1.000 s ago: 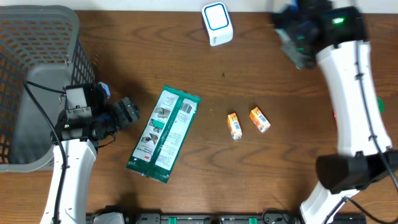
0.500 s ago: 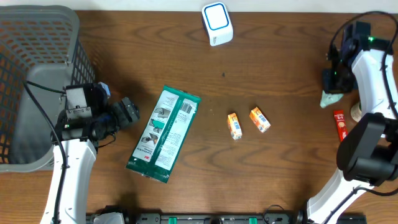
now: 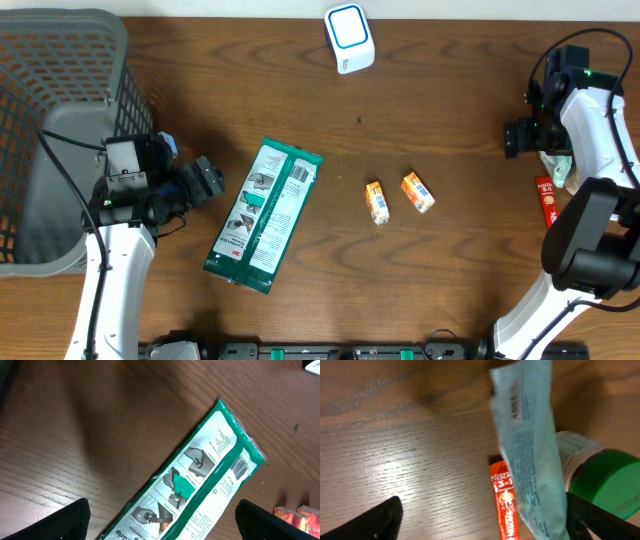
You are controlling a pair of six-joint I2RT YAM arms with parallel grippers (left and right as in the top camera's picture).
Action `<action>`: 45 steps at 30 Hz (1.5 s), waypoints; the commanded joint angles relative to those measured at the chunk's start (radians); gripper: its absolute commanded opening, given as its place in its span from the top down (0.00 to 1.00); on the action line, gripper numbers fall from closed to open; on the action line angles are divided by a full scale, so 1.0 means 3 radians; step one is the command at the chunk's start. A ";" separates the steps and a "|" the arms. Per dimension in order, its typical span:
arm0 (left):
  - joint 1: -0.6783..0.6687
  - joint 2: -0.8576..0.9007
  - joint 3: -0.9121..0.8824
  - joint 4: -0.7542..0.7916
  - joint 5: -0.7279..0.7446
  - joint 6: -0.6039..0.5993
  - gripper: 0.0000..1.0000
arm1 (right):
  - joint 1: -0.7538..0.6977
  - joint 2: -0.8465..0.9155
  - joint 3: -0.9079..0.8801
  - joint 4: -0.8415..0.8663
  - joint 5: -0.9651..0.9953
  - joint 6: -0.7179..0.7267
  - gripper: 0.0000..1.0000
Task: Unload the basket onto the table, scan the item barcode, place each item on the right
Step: 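Carry the wipes packet right and set it down near the jar, then move the open right gripper down to the orange packs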
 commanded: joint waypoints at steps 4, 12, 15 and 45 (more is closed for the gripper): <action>0.0031 0.0014 0.0020 -0.0010 -0.0045 -0.0042 0.07 | -0.0038 -0.0024 -0.0013 -0.0001 0.0051 0.0013 0.01; 0.0031 0.0013 0.0020 -0.0010 -0.0045 -0.0042 0.07 | -0.0038 -0.0024 -0.0013 0.0020 -0.0017 0.0011 0.01; 0.0031 0.0014 0.0020 -0.0010 -0.0045 -0.0042 0.07 | -0.0038 -0.0024 -0.0013 0.0048 -0.0231 0.0011 0.01; 0.0029 0.0014 0.0020 -0.0010 -0.0045 -0.0042 0.07 | 0.0619 -0.0031 0.0102 -0.0828 -0.3087 -0.0314 0.58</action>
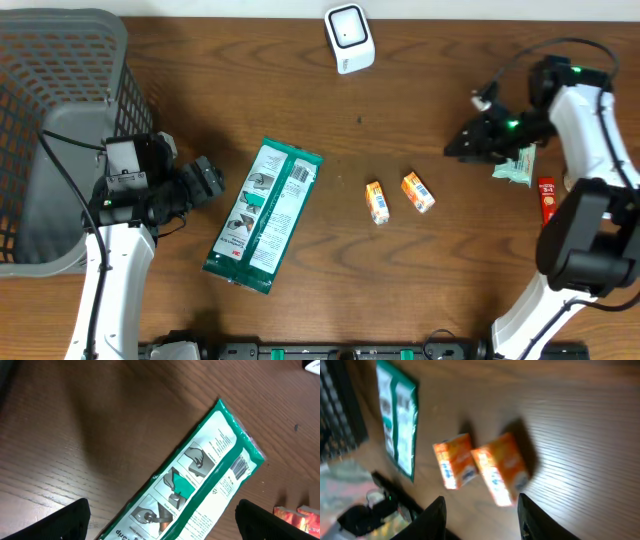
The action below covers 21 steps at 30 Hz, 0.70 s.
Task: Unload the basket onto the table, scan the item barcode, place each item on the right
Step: 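Move the open right gripper down to the orange packs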
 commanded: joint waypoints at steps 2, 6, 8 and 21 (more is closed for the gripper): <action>0.0029 0.0014 0.0020 -0.0010 -0.0045 -0.0042 0.07 | 0.0571 -0.0031 0.0066 -0.0013 0.0089 -0.0078 0.57; 0.0029 0.0013 0.0020 -0.0010 -0.0045 -0.0042 0.07 | 0.0919 -0.0031 0.0062 -0.0041 0.0598 0.0264 0.57; 0.0031 0.0013 0.0020 -0.0010 -0.0045 -0.0042 0.07 | 0.1059 -0.0031 0.0053 -0.0038 0.0748 0.0402 0.62; 0.0031 0.0013 0.0020 -0.0010 -0.0045 -0.0042 0.07 | 0.1677 -0.0031 -0.0482 0.0427 0.1649 0.1094 0.76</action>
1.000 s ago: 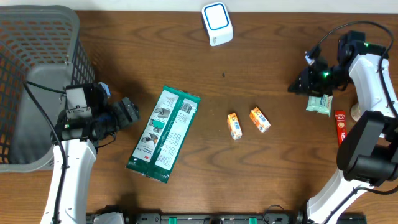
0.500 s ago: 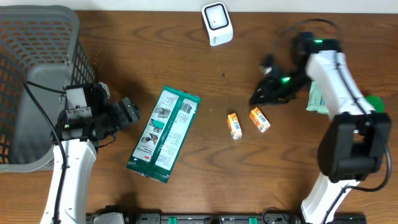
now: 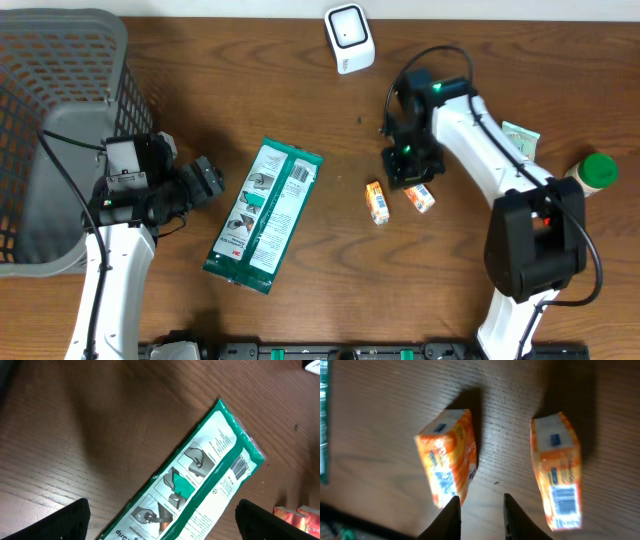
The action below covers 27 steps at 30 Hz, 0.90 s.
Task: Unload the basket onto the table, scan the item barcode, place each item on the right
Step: 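Move the open right gripper down to the orange packs, then grasp the left orange pack with the right gripper and lift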
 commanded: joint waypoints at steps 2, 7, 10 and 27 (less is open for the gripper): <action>0.0031 0.0014 0.0020 -0.0009 -0.0046 -0.0042 0.07 | 0.0247 -0.0031 -0.0296 0.0207 0.0145 0.0165 0.76; 0.0029 0.0013 0.0020 -0.0009 -0.0046 -0.0042 0.07 | 0.0486 -0.0031 -0.0370 0.0282 -0.0284 -0.0149 0.77; 0.0031 0.0014 0.0020 -0.0009 -0.0046 -0.0042 0.07 | 0.0612 -0.0031 -0.0370 0.0326 -0.0554 -0.0331 0.74; 0.0029 0.0013 0.0020 -0.0009 -0.0046 -0.0042 0.07 | 0.0385 -0.0029 -0.0367 0.0402 -0.0440 -0.0333 0.63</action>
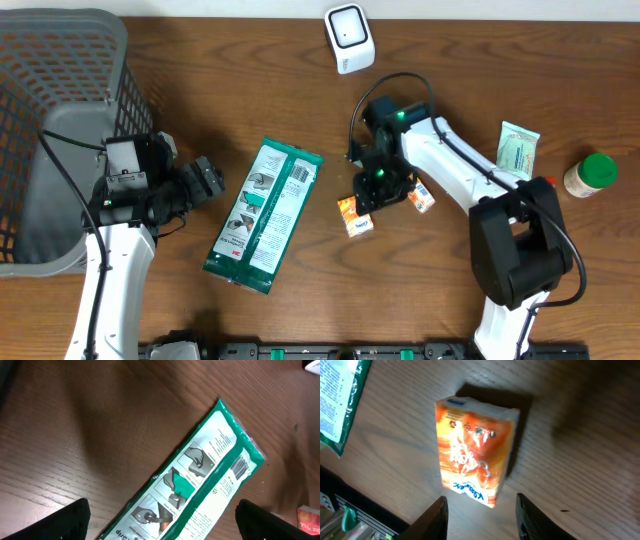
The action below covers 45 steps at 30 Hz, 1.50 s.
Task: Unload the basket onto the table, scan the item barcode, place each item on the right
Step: 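Grasp the left orange pack with the right gripper and lift, then raise the orange pack up to the scanner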
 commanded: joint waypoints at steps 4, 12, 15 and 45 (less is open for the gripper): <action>0.0031 0.0013 0.0020 -0.0010 -0.0046 -0.0042 0.07 | -0.0004 -0.0029 -0.0196 0.0299 0.0067 0.0004 0.63; 0.0031 0.0013 0.0020 -0.0010 -0.0046 -0.0042 0.07 | -0.0004 -0.0029 -0.0631 0.0801 0.0041 0.0132 0.83; 0.0031 0.0013 0.0020 -0.0010 -0.0046 -0.0042 0.07 | -0.0008 -0.0045 -0.0609 0.0809 0.0036 0.0093 0.98; 0.0031 0.0014 0.0020 -0.0010 -0.0046 -0.0042 0.07 | 0.0146 -0.0384 0.3414 -0.1368 0.2200 0.0661 0.99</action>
